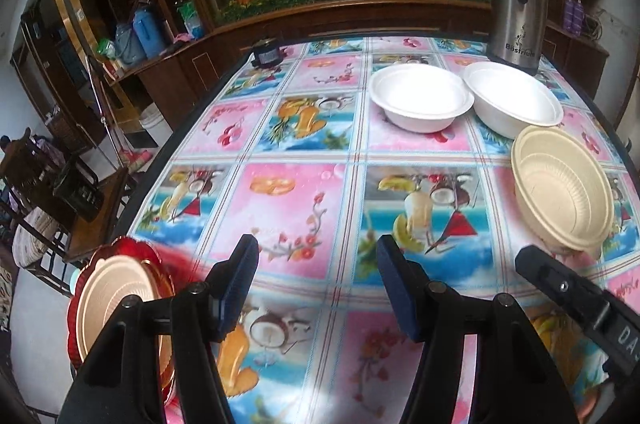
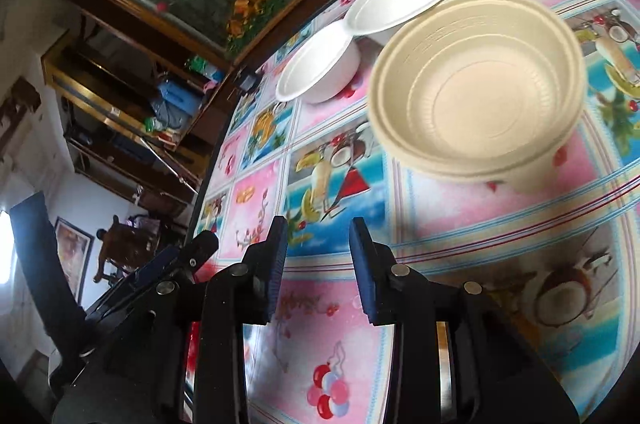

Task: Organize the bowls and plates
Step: 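Move the left gripper toward the large white foam plate, then close the left gripper on the rim of the white plate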

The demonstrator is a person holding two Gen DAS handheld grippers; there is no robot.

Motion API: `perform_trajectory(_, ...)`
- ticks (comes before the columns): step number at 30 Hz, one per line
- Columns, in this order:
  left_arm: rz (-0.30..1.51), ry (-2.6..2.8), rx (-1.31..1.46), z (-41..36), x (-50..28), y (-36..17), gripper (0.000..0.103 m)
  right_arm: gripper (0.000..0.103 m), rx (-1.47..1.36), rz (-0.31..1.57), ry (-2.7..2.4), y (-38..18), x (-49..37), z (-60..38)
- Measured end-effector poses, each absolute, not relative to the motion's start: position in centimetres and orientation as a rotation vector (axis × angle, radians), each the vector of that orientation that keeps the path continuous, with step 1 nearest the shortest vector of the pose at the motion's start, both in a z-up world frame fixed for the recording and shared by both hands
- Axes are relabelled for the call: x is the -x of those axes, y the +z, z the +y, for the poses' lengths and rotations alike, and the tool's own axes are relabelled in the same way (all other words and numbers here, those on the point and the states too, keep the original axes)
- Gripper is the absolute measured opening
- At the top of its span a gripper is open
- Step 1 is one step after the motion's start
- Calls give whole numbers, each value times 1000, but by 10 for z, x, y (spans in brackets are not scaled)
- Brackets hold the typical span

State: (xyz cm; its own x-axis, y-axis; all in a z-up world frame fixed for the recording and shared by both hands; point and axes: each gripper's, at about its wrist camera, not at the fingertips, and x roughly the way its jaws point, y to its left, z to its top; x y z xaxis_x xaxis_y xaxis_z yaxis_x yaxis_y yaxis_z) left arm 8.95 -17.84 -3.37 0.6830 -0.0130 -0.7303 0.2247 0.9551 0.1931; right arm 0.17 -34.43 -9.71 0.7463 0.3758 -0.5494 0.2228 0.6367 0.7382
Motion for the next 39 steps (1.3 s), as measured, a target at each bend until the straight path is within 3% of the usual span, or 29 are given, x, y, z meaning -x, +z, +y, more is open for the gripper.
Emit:
perform_trajectory(20,796,-111,-289,-214,-156,-26,61,32,-1014,820,168,-113,-6,-348)
perform_trajectory(39,1124,-182,57,-219,-309,-65,62,32,-1043,886,218,-127,-10,-336)
